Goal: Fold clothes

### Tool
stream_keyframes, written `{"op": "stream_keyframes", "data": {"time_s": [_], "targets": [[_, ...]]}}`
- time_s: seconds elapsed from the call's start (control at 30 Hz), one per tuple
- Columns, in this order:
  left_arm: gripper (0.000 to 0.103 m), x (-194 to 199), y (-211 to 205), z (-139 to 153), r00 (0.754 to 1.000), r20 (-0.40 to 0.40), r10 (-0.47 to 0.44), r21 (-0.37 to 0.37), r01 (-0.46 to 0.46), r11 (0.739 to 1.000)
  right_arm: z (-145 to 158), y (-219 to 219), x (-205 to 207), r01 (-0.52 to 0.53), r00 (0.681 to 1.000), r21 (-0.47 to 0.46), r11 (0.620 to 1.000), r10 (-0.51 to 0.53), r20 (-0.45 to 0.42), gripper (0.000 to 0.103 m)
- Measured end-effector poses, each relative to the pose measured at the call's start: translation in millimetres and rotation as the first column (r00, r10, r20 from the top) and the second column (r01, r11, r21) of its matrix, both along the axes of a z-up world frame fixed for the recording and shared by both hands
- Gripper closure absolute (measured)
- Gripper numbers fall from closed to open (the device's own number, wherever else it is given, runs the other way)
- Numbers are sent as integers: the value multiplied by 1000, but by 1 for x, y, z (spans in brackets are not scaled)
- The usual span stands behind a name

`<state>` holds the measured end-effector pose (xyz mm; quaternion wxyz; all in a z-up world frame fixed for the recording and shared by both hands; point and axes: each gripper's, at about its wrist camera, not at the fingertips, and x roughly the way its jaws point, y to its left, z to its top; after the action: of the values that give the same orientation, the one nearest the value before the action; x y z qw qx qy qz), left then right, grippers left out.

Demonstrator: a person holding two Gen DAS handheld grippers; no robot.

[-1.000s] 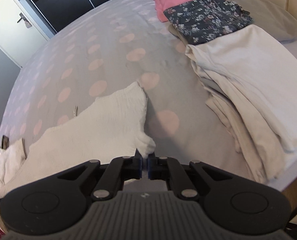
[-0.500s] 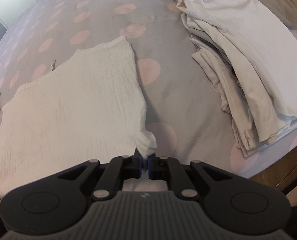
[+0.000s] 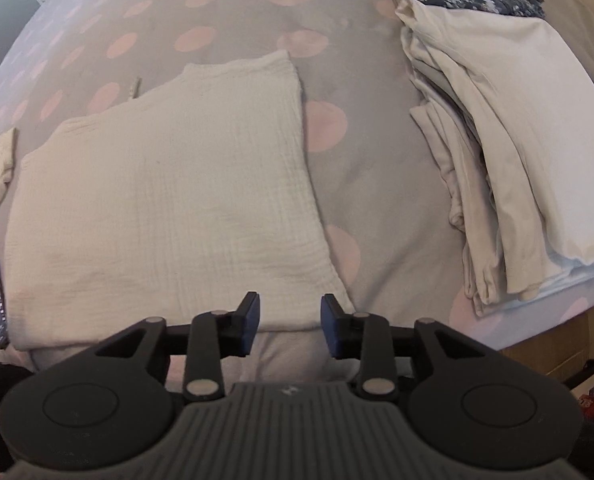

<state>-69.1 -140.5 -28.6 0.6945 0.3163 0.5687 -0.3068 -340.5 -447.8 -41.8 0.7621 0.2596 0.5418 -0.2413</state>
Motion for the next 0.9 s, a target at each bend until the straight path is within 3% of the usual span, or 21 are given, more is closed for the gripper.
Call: {"op": "stream_keyframes", "data": {"time_s": [0.13,0.2,0.37,0.57,0.9], "targets": [[87,22,-10,12,999,12,40,-74,-39,996,7,-14,16,-12,999,-22,1000,13,51,55],[87,33,-16,11,998,12,61,-112,-60,992,-3,-26,28,-10,998,-9,1000,11,66,49],[87,56,-32,-10,996,20,92,-166,-87,982,-30,-56,56,-6,995,25,1000,3,101,47],[87,77,-42,-43,992,61,113,-158,-102,982,-62,-93,90,-2,990,66,998,-8,143,40],[87,112,-54,-62,978,58,202,-151,-191,970,-98,-130,145,1,983,97,995,-18,183,40]]}}
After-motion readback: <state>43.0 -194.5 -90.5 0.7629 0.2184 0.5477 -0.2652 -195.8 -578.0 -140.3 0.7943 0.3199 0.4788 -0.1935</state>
